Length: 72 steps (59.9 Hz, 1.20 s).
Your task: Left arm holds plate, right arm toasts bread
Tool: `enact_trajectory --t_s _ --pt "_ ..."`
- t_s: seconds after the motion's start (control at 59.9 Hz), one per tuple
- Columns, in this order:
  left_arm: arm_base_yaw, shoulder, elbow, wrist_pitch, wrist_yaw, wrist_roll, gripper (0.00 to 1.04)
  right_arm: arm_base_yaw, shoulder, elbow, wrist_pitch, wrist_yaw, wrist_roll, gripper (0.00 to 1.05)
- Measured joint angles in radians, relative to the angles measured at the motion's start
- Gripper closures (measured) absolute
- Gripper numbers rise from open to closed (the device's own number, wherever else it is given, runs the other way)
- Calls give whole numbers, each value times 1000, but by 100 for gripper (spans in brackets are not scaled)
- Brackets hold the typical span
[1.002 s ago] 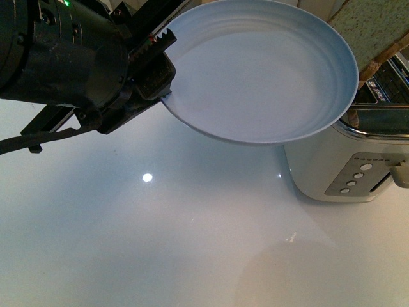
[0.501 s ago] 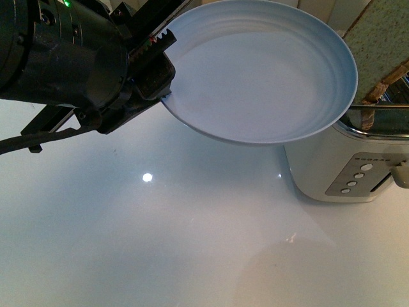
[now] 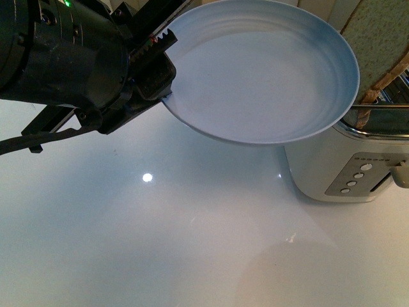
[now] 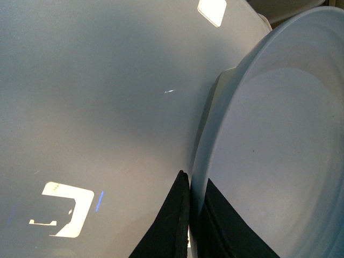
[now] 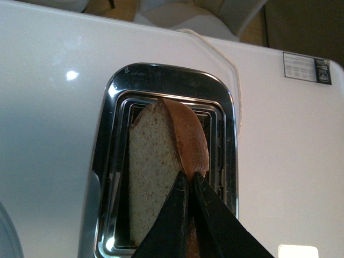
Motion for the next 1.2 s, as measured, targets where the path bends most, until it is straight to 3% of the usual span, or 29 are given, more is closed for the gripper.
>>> enact_trajectory --t_s 0.835,1.052,1.203 --pt "0 0 0 0 1 3 102 17 32 -148 146 -42 27 103" --pt "0 0 0 0 1 3 102 18 32 -171 157 -65 30 72" --pt "0 0 0 0 2 4 102 19 32 -193 171 -74 43 42"
